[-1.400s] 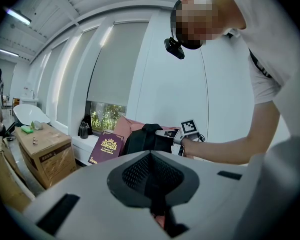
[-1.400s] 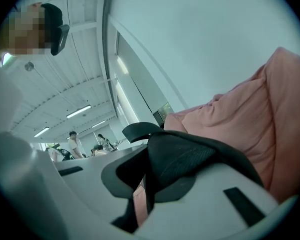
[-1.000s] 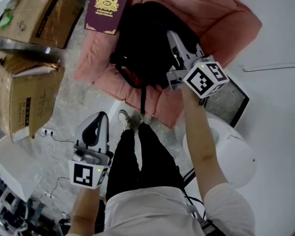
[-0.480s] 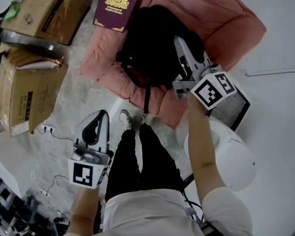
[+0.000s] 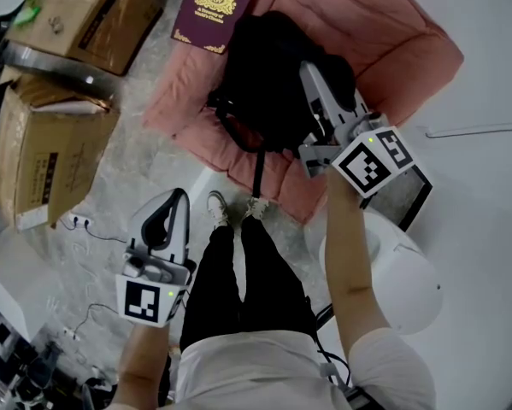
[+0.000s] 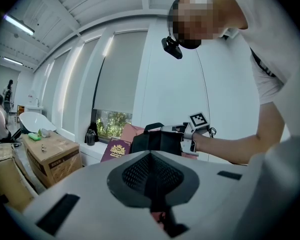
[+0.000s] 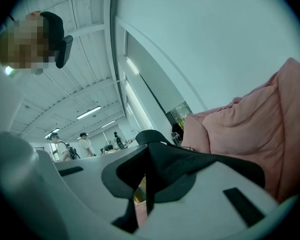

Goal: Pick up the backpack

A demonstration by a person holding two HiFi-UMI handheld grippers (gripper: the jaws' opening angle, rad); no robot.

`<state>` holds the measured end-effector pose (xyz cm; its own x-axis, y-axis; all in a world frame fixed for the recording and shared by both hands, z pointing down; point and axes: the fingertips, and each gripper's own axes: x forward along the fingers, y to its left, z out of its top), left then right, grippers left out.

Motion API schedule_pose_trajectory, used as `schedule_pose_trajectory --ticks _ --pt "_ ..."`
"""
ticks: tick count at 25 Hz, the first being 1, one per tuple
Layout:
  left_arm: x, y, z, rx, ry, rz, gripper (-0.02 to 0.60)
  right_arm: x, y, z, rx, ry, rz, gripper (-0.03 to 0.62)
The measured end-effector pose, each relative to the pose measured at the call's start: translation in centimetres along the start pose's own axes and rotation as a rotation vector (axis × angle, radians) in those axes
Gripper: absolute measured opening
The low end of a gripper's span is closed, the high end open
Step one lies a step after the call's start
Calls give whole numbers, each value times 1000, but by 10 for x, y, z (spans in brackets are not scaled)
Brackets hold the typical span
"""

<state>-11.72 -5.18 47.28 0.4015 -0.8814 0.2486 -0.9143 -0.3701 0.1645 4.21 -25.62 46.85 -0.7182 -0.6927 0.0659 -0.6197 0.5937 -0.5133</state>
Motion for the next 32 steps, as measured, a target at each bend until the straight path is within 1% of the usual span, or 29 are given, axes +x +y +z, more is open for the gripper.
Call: schedule_pose_trajectory --ticks 8,14,17,21,25,32 --pt "-8 7 -1 -6 -6 -8 17 0 13 0 5 16 1 38" --pt "-14 13 5 -2 -20 -10 17 1 33 2 -41 39 5 38" --pt "-15 16 10 2 -24 -16 17 -1 40 3 -60 46 -6 38" --pt "-19 15 18 13 -35 -30 17 -6 47 11 -61 23 -26 37" --pt "-24 15 23 24 -29 -45 17 -10 61 14 -57 40 -12 37" --pt "-34 15 47 43 -57 -66 17 -16 94 40 -110 46 5 37"
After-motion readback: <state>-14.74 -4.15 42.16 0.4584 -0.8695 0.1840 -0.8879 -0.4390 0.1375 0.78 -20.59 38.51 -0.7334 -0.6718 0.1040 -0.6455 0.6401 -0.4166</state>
